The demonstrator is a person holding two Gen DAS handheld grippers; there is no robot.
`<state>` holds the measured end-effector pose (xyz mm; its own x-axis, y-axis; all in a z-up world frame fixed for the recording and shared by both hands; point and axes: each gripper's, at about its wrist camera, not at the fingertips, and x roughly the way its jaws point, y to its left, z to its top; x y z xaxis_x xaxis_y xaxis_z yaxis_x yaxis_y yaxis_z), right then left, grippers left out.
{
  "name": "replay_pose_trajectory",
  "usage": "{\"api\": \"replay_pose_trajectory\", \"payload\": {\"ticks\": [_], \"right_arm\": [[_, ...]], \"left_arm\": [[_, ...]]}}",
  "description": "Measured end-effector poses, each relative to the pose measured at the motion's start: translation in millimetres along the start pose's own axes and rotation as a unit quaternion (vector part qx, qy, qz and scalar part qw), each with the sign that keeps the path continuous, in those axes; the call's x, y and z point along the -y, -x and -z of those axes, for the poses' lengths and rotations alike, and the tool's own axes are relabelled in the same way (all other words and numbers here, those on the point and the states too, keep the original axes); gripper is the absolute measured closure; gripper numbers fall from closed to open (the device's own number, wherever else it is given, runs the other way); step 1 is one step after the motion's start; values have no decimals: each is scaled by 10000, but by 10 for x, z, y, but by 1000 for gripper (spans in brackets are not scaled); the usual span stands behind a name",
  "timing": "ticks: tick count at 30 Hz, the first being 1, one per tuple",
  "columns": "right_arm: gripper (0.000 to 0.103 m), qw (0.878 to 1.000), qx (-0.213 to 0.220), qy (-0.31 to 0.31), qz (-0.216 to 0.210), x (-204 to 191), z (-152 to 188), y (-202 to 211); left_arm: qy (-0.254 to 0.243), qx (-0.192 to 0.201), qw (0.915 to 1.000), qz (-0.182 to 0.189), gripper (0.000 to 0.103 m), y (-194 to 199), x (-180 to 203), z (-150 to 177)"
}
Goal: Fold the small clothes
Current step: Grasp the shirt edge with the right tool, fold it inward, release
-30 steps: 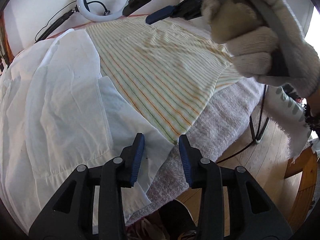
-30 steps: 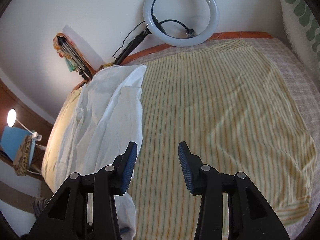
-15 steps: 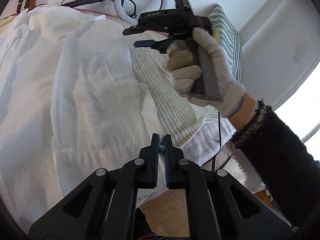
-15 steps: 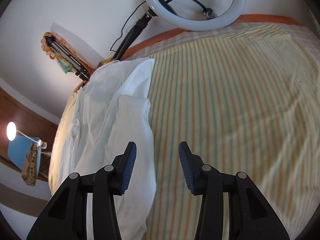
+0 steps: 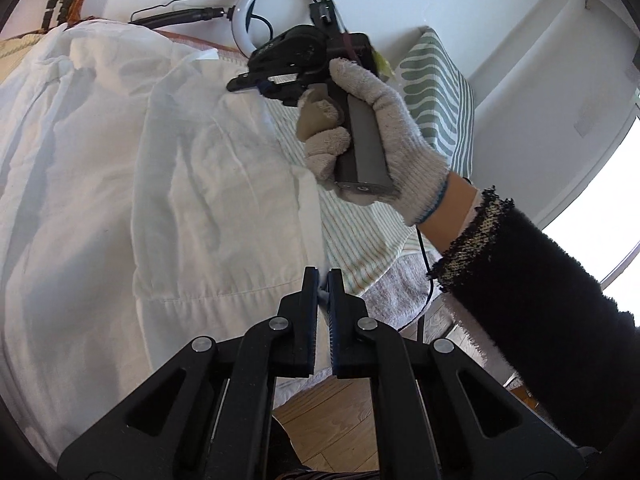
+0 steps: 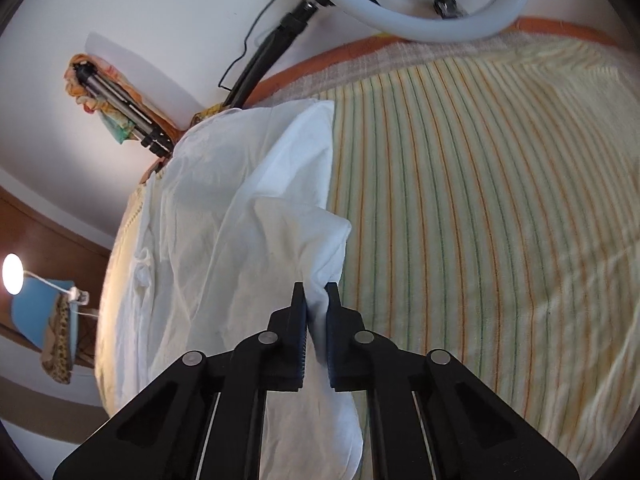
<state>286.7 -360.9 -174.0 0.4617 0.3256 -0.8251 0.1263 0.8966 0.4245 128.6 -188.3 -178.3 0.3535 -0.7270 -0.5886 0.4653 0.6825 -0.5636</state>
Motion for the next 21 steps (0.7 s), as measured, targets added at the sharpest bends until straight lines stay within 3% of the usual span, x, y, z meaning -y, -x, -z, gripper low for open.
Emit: {"api": "replay_pose_trajectory", "payload": {"ticks": [11,21], "right_arm": [[99,9954,183,632,695,-688,-87,214],[99,9826,1,1573,991,-1510,-27,-116]], "left_arm": [[289,246,9993,-23,102,383,-153,184],[842,491,9948,-286,102,848,-567,357]]}}
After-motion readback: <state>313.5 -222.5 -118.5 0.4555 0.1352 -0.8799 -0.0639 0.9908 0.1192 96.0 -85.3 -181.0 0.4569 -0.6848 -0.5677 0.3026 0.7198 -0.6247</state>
